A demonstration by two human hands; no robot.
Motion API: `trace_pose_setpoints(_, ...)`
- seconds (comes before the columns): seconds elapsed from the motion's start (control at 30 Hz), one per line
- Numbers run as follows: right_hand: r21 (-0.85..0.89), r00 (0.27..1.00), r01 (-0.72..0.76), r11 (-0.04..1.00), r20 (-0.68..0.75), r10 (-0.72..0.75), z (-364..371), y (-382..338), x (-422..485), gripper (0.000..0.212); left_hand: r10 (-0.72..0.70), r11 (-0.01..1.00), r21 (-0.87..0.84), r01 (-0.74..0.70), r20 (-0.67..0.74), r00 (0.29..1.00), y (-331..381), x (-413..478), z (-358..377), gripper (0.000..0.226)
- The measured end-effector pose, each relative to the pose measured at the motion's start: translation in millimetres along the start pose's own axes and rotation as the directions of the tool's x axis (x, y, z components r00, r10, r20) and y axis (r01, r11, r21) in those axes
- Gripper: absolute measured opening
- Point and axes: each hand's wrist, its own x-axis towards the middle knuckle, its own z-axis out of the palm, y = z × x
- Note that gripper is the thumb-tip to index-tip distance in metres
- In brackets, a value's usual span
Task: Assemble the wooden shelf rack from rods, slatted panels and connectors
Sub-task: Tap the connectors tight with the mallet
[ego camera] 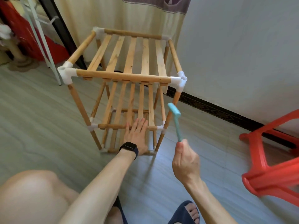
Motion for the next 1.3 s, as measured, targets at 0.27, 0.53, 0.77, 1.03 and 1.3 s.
trace_pose_setpoints(0.27,0.07,0.998,-0.066,0.995,0.002,0.066,13,4,-1,0.045,0.001,0.999,0.038,-0.002,0.045,0.999,3,-1,-7,0.106)
trace_pose_setpoints(0.53,0.06,0.992,-0.126,0.99,0.013,0.126,22,9,-4,0.048,0.003,1.0,0.025,-0.004,0.034,0.999,1,-2,-5,0.108)
trace_pose_setpoints(0.77,-0.02,0.966,-0.209,0.978,0.15,0.21,20,26,-8,0.053,-0.031,0.954,-0.301,-0.001,-0.099,0.995,-1,6,-1,0.061)
trace_pose_setpoints(1.03,0.138,0.903,-0.404,0.904,-0.095,0.418,-4,65,-36,0.049,-0.229,0.845,-0.524,0.11,-0.168,0.959,11,22,5,0.033)
trace_pose_setpoints(1.3,0.146,0.935,-0.351,0.925,-0.001,0.355,6,58,-16,0.047,-0.045,0.911,-0.411,-0.034,-0.181,0.983,-17,44,-1,0.025)
